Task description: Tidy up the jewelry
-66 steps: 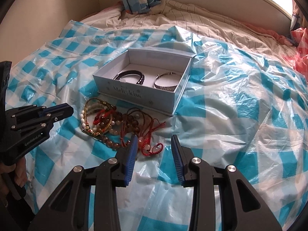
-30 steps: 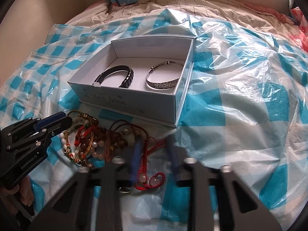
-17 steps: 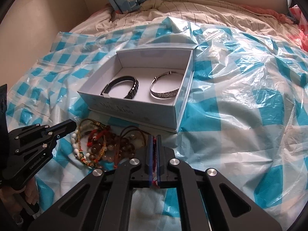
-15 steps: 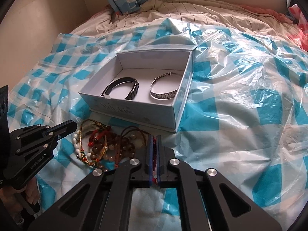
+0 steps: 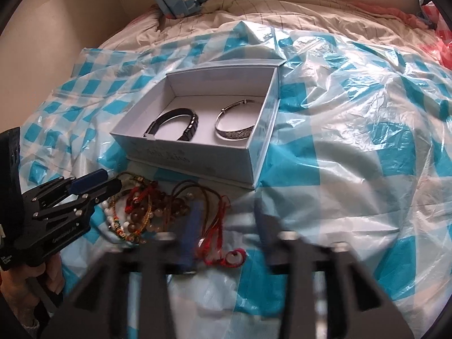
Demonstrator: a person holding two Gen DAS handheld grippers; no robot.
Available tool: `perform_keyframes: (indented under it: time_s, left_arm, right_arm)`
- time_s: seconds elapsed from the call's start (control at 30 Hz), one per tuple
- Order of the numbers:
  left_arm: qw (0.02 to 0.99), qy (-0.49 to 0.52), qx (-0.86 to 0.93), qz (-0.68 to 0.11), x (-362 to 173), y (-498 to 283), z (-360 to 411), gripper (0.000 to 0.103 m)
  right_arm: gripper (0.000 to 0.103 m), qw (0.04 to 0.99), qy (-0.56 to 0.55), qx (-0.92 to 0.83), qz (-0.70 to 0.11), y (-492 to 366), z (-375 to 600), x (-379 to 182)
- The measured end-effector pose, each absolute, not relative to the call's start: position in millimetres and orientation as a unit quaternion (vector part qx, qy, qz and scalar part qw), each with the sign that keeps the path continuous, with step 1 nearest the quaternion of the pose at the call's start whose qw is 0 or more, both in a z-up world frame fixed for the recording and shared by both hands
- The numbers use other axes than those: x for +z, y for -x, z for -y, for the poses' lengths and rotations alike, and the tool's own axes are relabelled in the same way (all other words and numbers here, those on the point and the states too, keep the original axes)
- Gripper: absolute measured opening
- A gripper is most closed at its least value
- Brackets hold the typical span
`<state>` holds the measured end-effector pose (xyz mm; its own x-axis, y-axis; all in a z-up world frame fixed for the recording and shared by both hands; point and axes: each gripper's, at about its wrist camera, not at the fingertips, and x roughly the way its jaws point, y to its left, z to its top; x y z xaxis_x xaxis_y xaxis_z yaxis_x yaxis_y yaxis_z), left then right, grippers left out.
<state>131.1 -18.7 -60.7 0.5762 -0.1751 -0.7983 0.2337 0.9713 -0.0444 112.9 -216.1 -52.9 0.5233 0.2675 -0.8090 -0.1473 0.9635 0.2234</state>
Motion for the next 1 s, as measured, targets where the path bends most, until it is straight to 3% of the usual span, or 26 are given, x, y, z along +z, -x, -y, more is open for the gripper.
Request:
perform_keyframes:
  time_s: [0.1, 0.13, 0.17, 0.23, 0.33, 1.0]
  left_arm:
    - [0.885, -0.034, -0.121, -0.448, -64, -133, 21, 0.033]
    - [0.885, -0.034, -0.123, -0.448, -65, -133, 21, 0.021]
    - [0.884, -0.035, -0.124, -0.45, -64, -133, 22, 0.016]
    - [0.886, -0.037, -0.125, -0.446, -61, -132, 23, 0.005]
    - [0.888, -0.037, -0.131, -0.44, -54, -128, 24, 0.003]
    - [0.894, 0.025, -0.183, -0.408, -8, -85, 13, 0.003]
  right_arm:
    - [0.042, 0.866, -0.062, 0.118, -0.481, -118, 214, -59]
    - [0.038, 0.863, -0.064, 0.121, -0.487, -120, 213, -63]
    - [0.025, 0.859, -0.066, 0.125, -0.492, -121, 213, -66]
    - [0.008, 0.857, -0.065, 0.128, -0.495, -121, 214, -68]
    - [0.004, 0.861, -0.07, 0.128, -0.488, -119, 218, -63]
    - [0.003, 0.873, -0.115, 0.143, -0.452, -81, 240, -26]
